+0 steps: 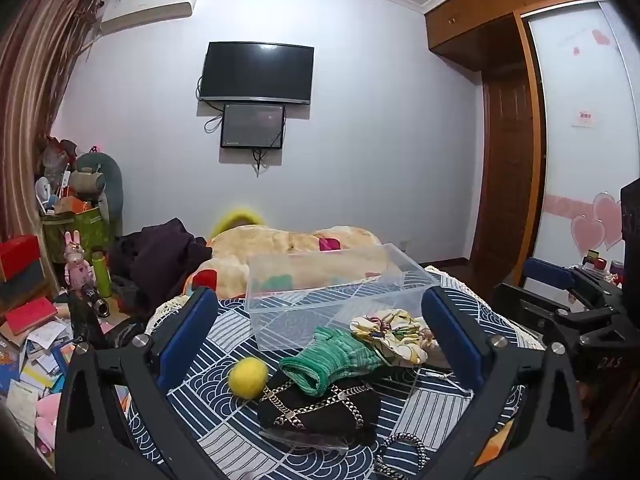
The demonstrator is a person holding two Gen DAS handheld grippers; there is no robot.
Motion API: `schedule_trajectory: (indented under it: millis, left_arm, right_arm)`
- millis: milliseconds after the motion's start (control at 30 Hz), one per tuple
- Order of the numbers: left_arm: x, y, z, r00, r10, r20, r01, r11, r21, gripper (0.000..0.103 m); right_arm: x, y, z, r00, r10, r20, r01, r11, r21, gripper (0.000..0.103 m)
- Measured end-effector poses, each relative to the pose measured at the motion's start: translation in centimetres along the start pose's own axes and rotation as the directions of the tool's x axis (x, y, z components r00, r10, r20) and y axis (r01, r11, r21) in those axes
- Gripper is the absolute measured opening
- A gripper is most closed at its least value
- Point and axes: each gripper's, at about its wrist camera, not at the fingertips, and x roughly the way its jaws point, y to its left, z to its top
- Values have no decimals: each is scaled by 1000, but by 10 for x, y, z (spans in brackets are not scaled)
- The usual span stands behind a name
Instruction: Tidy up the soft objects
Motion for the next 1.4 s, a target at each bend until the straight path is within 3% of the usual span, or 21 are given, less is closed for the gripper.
schedule_trajectory:
  millis: [1400]
  left_arm:
    - [-14, 0, 1, 1000, -19, 25, 19, 1000, 0, 103]
  right_arm:
    - [-5, 5, 0, 1000, 16, 23, -15, 1000, -7, 103]
